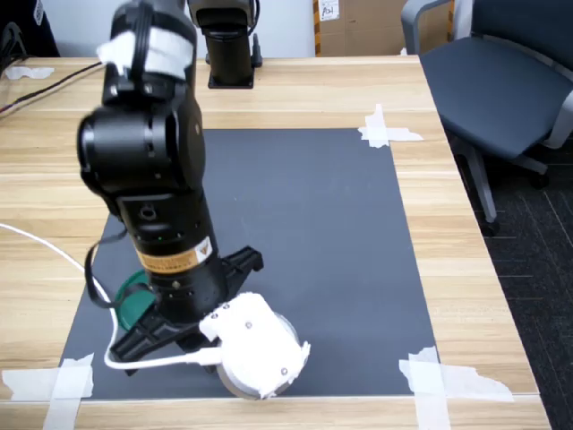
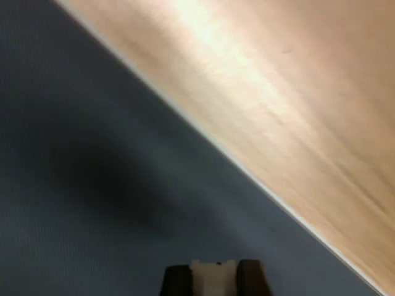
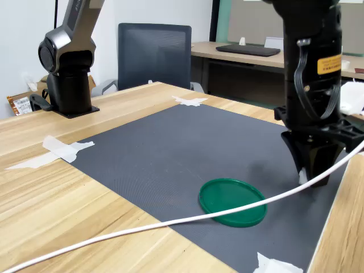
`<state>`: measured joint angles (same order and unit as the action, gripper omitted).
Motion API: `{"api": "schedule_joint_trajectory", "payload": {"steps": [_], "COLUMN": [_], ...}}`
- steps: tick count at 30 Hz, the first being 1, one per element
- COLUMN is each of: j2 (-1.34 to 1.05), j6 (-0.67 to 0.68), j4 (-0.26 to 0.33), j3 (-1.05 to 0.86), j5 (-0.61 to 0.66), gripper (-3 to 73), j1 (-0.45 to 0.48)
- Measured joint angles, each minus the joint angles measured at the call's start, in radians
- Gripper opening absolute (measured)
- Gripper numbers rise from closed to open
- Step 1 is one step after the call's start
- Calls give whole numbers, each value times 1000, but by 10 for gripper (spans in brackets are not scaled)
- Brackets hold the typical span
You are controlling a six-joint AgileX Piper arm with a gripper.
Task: Grasp a white terminal and put it in the green lid.
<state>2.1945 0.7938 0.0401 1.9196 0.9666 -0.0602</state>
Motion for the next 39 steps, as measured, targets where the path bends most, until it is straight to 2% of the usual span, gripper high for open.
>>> {"api": "schedule_joint_trajectory", "payload": {"steps": [8, 18, 24, 32, 39], "j2": [-59, -119, -168, -205, -220], "j6": [-48, -69, -46, 34, 37], "j4": [0, 9, 22, 21, -23], "j3": [2, 2, -14, -188, -302], "j5": [7, 132, 132, 109, 13], "gripper": [76, 76, 76, 76, 76], "j1": [2, 26, 94, 133, 157]}}
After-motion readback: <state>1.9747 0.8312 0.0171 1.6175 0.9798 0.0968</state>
